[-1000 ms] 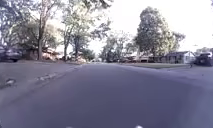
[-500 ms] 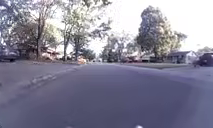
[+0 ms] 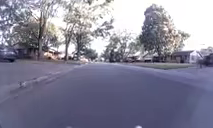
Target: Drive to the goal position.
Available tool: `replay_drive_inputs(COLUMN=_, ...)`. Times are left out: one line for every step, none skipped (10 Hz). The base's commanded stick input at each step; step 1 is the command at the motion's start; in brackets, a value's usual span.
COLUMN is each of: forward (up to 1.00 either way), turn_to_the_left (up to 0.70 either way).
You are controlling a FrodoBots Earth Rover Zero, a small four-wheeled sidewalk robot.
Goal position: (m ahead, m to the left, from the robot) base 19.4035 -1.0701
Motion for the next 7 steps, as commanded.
replay_drive_inputs(forward=1.0, turn_to_the_left=0.01)
replay_drive_inputs(forward=1.0, turn_to_the_left=0.0)
replay_drive_inputs(forward=1.0, turn_to_the_left=0.02)
replay_drive_inputs(forward=1.0, turn_to_the_left=0.0)
replay_drive_inputs(forward=1.0, turn_to_the_left=0.0)
replay_drive_inputs(forward=1.0, turn_to_the_left=0.01)
replay_drive_inputs(forward=1.0, turn_to_the_left=0.01)
